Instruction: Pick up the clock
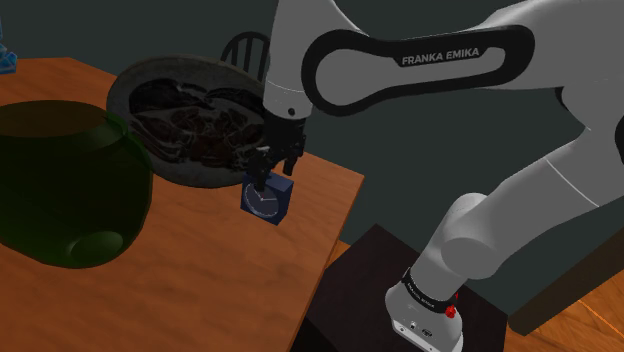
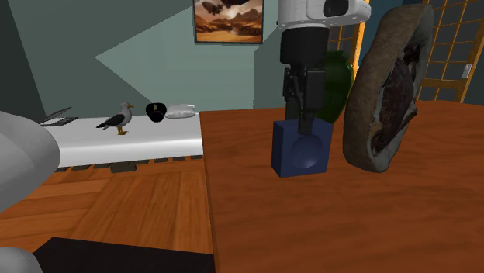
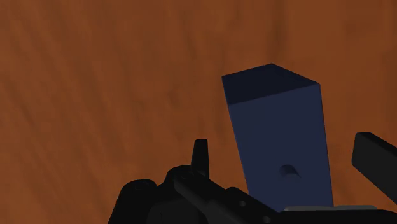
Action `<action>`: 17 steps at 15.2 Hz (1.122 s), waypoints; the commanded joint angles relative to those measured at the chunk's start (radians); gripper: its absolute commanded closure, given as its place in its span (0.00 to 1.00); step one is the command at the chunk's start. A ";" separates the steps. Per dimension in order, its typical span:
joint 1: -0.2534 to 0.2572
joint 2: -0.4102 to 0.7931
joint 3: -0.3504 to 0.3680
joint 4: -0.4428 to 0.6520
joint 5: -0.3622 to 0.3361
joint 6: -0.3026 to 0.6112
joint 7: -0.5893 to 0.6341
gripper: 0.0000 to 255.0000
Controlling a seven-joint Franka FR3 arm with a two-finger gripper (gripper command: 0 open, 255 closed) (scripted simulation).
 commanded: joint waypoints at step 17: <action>0.001 0.007 0.006 -0.025 0.000 0.033 0.003 1.00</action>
